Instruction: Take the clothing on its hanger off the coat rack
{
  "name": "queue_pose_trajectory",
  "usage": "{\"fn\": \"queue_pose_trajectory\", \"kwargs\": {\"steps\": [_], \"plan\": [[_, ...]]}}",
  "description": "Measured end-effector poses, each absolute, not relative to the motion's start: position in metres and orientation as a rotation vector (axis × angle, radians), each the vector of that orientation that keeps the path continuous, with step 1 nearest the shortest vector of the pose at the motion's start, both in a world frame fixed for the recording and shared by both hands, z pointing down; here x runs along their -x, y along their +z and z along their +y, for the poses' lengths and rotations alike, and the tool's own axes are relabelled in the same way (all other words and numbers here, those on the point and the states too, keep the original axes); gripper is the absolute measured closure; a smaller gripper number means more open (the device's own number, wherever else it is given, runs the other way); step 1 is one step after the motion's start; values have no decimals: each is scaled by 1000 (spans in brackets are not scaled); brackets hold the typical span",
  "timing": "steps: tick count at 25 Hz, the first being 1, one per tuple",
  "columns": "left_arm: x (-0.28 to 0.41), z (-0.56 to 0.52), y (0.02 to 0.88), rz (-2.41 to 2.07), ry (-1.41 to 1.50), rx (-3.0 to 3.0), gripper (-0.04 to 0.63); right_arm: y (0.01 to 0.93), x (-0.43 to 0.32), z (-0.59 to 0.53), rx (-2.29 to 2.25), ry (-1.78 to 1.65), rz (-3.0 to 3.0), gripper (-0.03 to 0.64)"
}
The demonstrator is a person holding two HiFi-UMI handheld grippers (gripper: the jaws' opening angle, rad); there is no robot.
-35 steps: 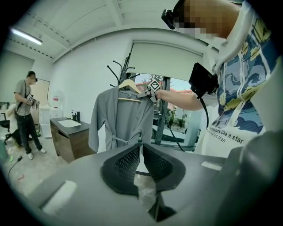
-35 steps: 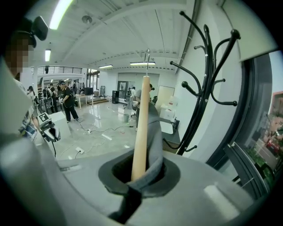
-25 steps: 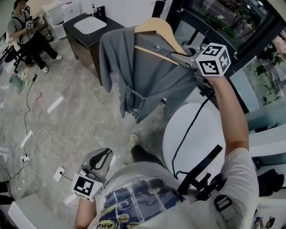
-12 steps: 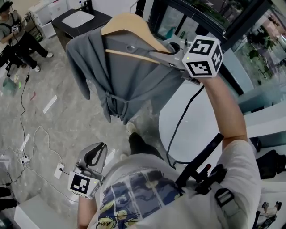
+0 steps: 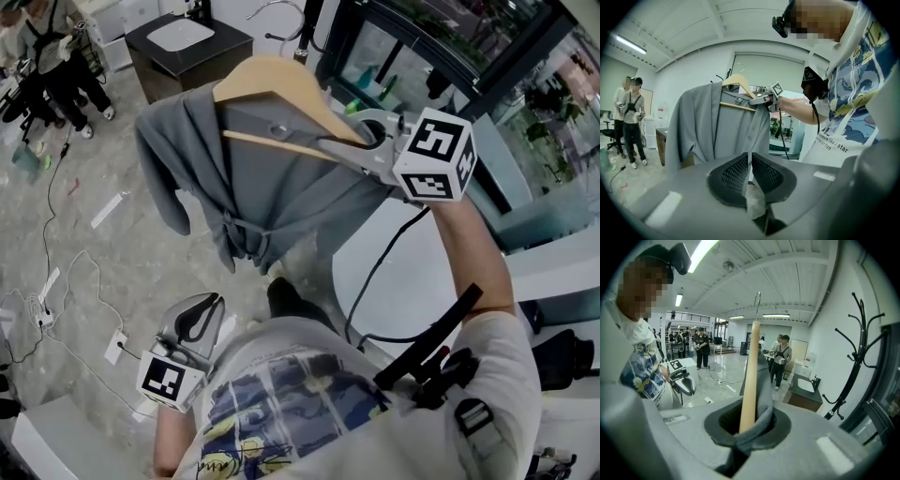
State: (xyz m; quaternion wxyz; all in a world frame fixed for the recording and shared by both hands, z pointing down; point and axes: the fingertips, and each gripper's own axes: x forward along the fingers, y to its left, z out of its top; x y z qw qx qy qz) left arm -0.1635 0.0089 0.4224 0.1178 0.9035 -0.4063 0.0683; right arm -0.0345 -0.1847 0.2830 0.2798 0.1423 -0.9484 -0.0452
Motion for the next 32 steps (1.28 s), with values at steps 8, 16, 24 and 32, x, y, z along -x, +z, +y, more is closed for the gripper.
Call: {"fn": "queue_pose_trajectory", "kwargs": {"steps": [8, 16, 24, 32], "plan": [[160, 4, 410, -1160, 212, -2640, 565, 283, 33, -176, -352, -103, -2537, 611], [158, 17, 430, -1139, 213, -2666, 565, 303, 34, -150, -367, -139, -2529, 611], [159, 10, 426, -1124, 215, -2666, 565, 303, 35, -147, -361, -135, -2528, 611], [167, 13, 432, -1126, 213, -2660, 565, 310, 40, -142, -363, -132, -2518, 611]]}}
